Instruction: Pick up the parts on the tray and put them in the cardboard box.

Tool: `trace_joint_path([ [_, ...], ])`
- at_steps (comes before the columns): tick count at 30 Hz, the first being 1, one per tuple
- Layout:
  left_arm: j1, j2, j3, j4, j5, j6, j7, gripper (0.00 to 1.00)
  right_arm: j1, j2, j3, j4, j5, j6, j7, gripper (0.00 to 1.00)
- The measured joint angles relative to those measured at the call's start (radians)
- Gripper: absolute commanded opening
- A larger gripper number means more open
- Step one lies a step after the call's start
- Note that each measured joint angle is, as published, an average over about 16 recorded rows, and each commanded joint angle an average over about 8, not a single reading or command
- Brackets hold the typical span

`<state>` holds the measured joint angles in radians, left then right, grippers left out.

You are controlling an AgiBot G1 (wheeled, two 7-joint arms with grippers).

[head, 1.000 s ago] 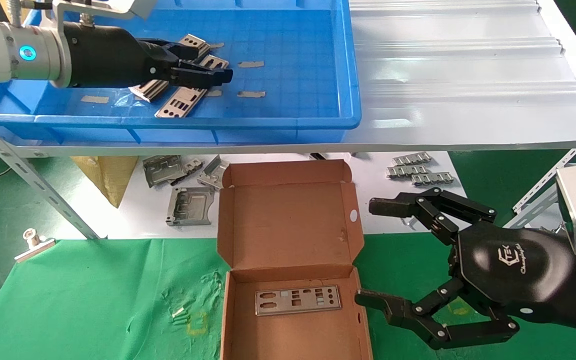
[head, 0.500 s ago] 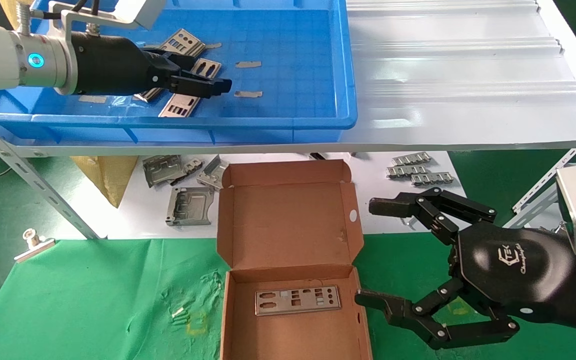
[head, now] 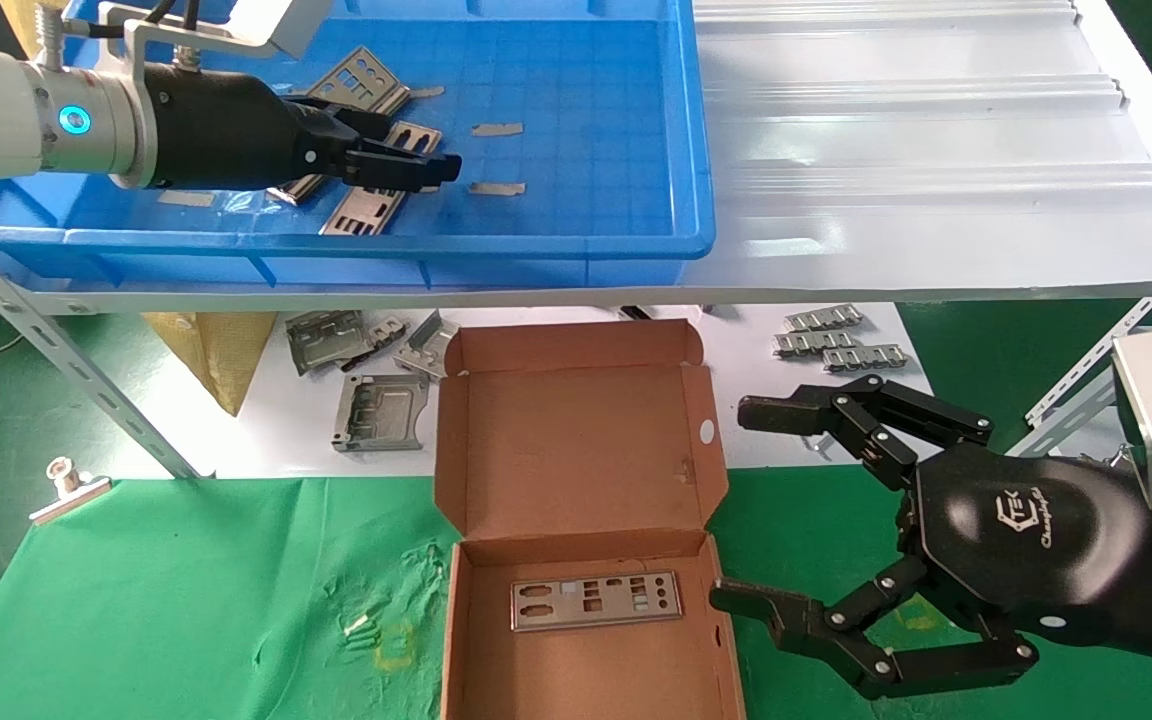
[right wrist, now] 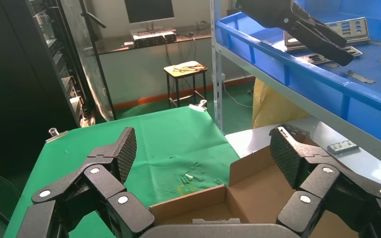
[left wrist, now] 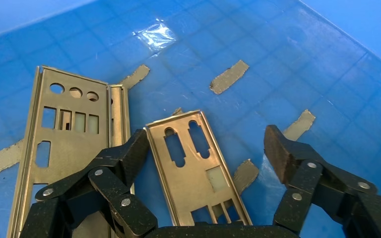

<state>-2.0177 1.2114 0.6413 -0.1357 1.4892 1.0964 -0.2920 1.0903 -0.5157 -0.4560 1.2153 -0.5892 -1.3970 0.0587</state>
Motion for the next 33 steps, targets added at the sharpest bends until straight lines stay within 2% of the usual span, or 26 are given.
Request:
trace_joint_path([
  [21,-0.008,0.000,-0.006,0.012,-0.009,0.014,0.007,0.00,0.000,0.000,0.000,0.000,0.000,0.000,0.000,1.00],
  [33,-0.026,-0.034,-0.044,-0.028,-0.066,0.077,0.026,0.00,0.000,0.000,0.000,0.000,0.000,0.000,0.000,1.00],
])
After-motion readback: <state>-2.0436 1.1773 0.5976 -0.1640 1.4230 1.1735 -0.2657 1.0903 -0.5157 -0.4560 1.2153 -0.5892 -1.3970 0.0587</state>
